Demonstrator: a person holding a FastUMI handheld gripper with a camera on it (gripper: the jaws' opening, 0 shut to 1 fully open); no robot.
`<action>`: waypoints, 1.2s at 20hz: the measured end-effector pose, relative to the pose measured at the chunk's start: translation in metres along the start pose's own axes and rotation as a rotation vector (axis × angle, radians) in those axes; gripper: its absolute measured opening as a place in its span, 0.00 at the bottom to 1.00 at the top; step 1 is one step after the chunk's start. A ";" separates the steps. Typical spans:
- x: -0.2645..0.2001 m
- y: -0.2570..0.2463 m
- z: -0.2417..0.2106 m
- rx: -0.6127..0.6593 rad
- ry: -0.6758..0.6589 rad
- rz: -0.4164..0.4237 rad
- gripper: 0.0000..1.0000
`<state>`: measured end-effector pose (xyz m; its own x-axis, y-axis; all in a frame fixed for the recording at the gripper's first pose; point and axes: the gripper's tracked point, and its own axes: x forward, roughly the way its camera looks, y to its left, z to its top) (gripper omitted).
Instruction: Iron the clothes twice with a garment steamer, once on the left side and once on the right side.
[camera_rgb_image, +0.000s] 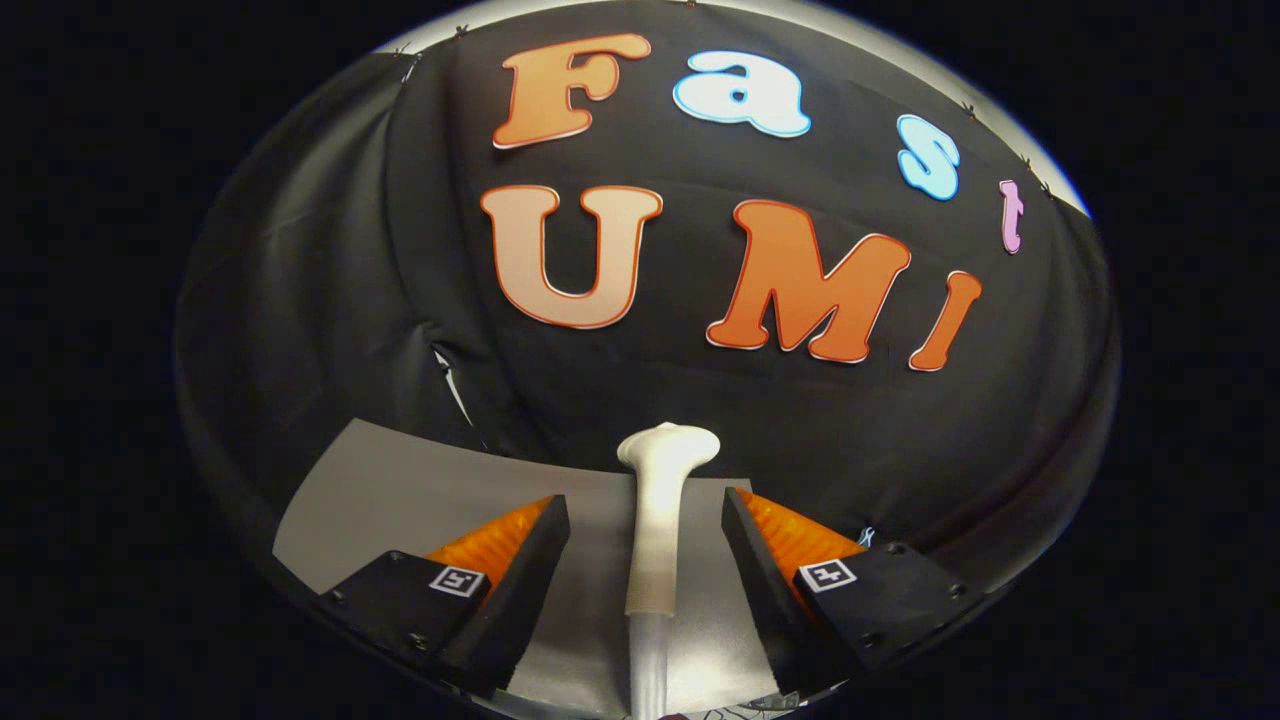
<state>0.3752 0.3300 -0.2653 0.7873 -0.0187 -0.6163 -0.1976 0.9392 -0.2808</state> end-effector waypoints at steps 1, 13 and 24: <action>0.012 -0.004 -0.003 0.007 0.024 -0.014 0.98; 0.093 -0.004 -0.050 0.119 0.234 0.019 0.80; 0.084 -0.008 -0.052 0.206 0.192 0.026 0.35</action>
<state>0.4125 0.3027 -0.3529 0.6542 -0.0395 -0.7553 -0.0782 0.9897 -0.1196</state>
